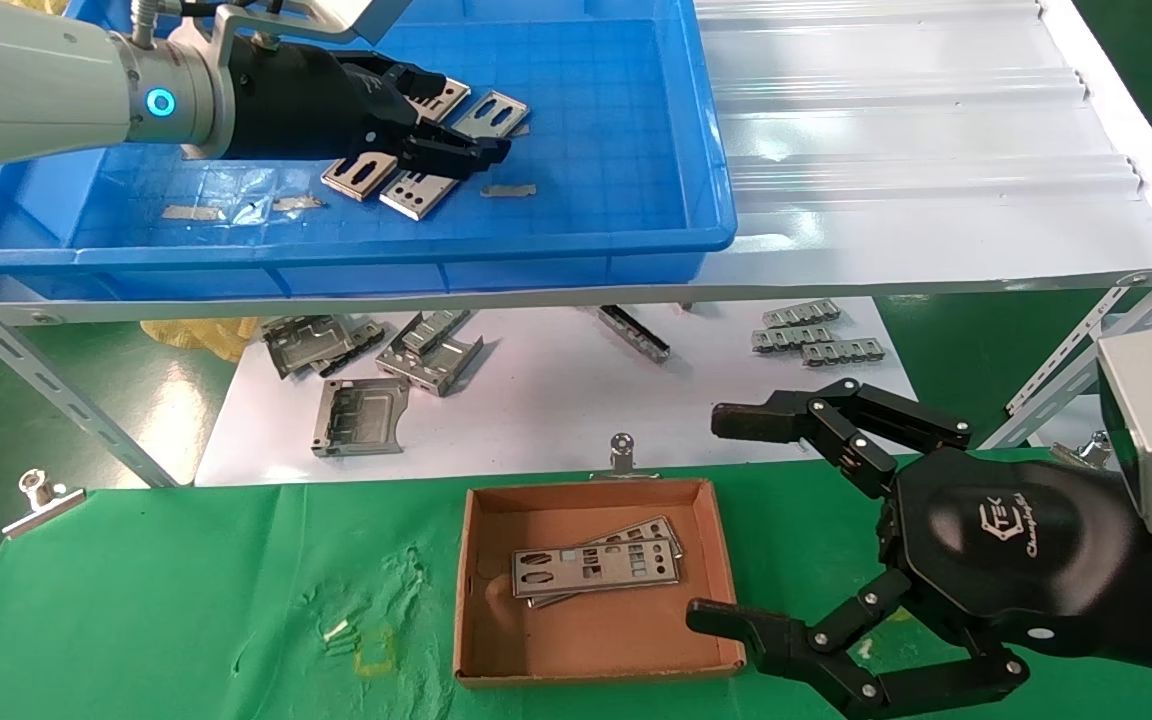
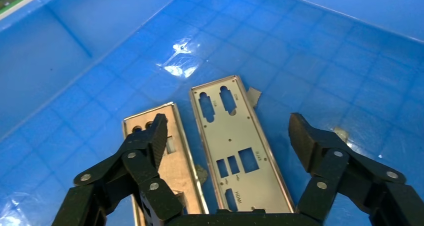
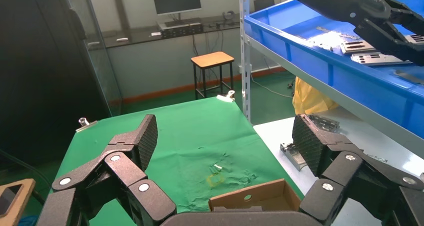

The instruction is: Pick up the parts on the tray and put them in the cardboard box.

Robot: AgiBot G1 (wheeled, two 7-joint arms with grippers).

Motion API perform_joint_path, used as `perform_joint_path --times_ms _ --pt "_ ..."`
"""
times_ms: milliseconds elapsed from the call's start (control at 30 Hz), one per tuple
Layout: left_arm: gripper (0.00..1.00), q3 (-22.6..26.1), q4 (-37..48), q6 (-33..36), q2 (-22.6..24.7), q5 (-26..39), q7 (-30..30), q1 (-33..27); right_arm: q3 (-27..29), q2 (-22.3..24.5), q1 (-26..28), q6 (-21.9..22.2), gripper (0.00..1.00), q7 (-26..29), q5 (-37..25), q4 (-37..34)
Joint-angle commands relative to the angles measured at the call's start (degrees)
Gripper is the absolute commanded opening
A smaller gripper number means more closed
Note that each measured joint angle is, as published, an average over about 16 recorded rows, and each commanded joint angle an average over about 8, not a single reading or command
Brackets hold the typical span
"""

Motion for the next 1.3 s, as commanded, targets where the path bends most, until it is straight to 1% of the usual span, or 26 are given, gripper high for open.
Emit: perform_joint_path --times_ms 33,300,633,1233,1267,1300 --pt "1.00 0.04 -0.16 0.20 0.03 0.05 -0.18 0.09 0.00 0.00 0.00 0.00 1.00 0.00 0.00 0.00" --pt "1.00 -1.13 0.54 2.31 -0.33 -1.66 -3.20 0.46 0.00 0.00 0.00 0.00 1.00 0.00 0.00 0.00" --pt "1.00 -1.07 0.88 1.42 -0.38 -1.57 -5.27 0.98 0.00 0.00 0.00 0.00 1.00 0.00 0.00 0.00" --pt "1.00 -0.31 -0.37 0.00 -0.12 -0.49 -5.87 1.78 0.00 0.00 0.00 0.00 1.00 0.00 0.00 0.00" --pt "0.96 -0.28 -0.41 -0.17 -0.11 -0.44 -5.87 1.80 0.00 0.00 0.00 0.00 1.00 0.00 0.00 0.00" --pt "0.86 -0.26 -0.45 -0.32 -0.10 -0.41 -5.87 1.82 0.00 0.00 0.00 0.00 1.00 0.00 0.00 0.00"
